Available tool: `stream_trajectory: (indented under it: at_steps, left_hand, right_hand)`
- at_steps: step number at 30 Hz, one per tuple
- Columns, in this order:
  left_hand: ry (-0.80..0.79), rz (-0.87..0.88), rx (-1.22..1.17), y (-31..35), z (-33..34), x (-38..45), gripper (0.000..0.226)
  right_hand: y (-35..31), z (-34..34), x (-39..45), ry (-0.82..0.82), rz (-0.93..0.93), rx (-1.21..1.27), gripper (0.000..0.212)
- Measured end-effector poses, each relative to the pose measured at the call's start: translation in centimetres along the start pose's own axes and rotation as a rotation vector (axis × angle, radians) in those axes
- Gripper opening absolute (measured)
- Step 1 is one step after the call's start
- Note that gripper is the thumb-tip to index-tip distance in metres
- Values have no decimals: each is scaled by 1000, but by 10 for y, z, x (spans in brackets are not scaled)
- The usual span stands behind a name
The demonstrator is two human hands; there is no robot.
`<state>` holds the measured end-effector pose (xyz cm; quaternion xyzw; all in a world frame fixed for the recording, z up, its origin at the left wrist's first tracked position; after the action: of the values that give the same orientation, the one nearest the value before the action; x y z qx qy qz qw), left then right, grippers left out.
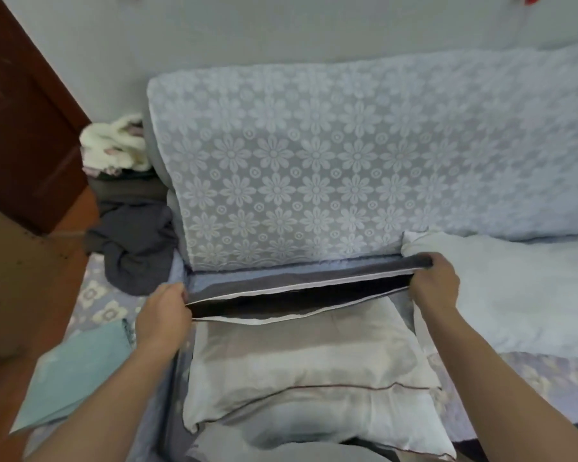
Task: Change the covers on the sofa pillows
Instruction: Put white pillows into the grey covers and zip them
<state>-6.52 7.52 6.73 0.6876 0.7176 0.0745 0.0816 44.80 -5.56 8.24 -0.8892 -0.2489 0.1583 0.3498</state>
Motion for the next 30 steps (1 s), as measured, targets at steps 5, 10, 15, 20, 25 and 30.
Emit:
stream_trajectory:
  at_steps: [5,10,15,20,25,30]
  left_hand:
    - [-96,76,283,18,2,3,28]
    - [-485,207,284,57,72,-34,31]
    - [-505,-244,50,-2,129,-80,63]
    - [-508,-529,-76,-80,199,-91,90]
    - [-543,-687,-343,-52,213,-65,13]
    - [-407,-807,-716,-38,197,-55,15]
  right_hand:
    - [-38,-19,20,-23,-266,-141,52]
    - [-22,-11,44,-221,-370,-270,44]
    - [95,42,47,-530,-149,-483,49]
    - [215,124,53,-758,161,-440,43]
    - [210,160,35,-714,397,-92,19]
    - [175,149,-7,-693,556,209,21]
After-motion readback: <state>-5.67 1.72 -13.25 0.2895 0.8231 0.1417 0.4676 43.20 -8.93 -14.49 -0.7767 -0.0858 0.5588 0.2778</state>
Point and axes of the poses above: each hand's wrist, its own x-axis towards the middle knuckle, its own z-axis out of the palm, y = z × x, the point moved 10 cm from there along x, towards the middle knuckle, and after that the axes turned 3 degrees about y, right-handed, at the moved point
